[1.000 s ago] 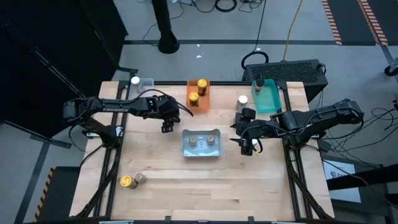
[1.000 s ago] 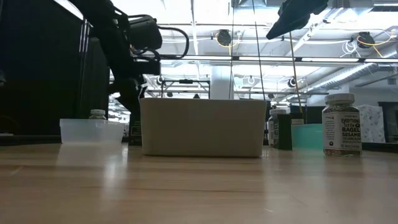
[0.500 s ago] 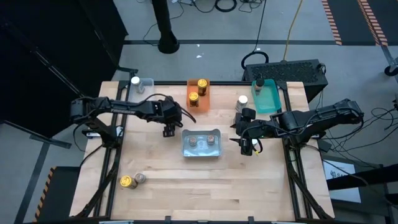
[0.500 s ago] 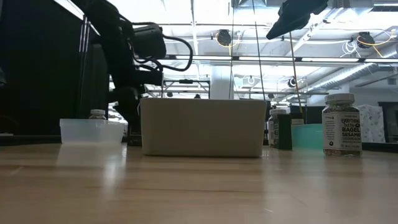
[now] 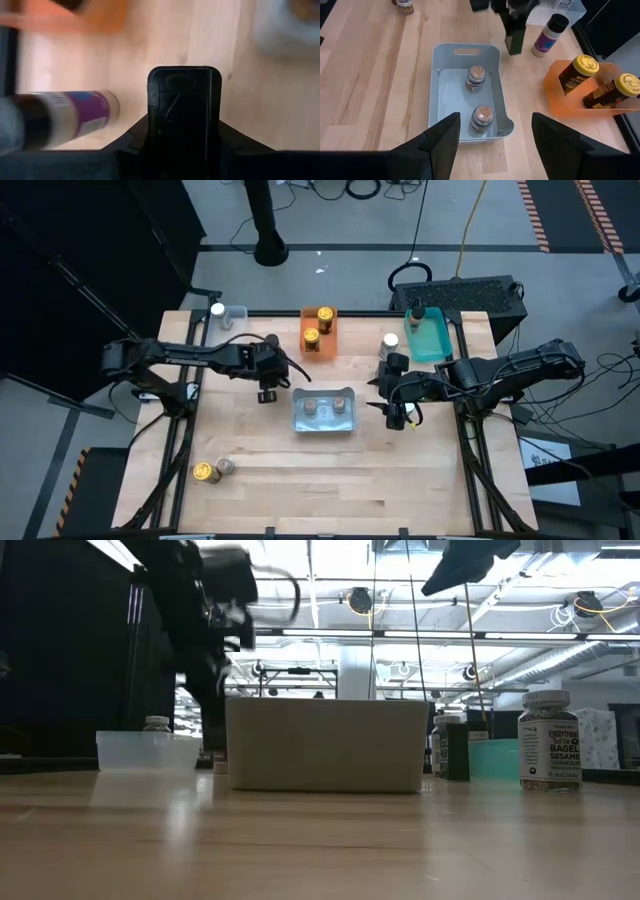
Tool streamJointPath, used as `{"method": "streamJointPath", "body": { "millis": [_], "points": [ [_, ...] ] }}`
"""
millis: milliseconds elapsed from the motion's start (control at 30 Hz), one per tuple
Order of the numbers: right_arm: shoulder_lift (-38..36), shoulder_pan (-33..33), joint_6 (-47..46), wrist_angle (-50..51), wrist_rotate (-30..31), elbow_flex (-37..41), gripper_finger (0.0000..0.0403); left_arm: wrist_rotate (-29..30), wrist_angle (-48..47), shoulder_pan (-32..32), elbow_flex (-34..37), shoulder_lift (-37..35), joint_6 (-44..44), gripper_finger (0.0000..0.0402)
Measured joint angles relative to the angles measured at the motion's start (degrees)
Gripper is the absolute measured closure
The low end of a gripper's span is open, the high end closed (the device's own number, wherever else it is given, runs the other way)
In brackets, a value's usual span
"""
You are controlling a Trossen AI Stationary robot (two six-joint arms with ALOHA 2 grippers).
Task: Sort spices by type
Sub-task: Put the left black seasoning can into the green bin
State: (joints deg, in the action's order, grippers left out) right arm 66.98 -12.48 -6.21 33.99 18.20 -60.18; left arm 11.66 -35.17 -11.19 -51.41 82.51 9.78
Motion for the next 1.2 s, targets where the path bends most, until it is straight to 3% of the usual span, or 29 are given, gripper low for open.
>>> {"method": "streamJointPath", "body": {
  "millis": [167,367,700,967,1200],
  "points": [
    [0.07,-0.01,0.7,-1.68,1.54,0.0,0.0174,0.38,1.62,3.6,-2.13,-6.68,-3.05,0.0279],
    [2.15,-0.01,6.02,-10.78,1.64,0.0,0.0174,0.33,14.91,10.2,-2.67,-10.84,-5.0,0.0266],
    [8.76,0.46,11.59,-23.56,1.22,0.0,0.016,2.36,31.72,17.97,-2.7,-7.02,-4.72,0.0255],
    [9.92,1.57,11.1,-24.76,1.11,-0.02,0.0126,2.65,40.77,19.2,-2.63,-2.98,-4.29,0.0253],
    [10.47,1.54,10.97,-25.04,-0.52,-0.02,0.0129,2.25,46.88,19.3,-2.63,-2.33,-1.86,0.0252]
  ]
}}
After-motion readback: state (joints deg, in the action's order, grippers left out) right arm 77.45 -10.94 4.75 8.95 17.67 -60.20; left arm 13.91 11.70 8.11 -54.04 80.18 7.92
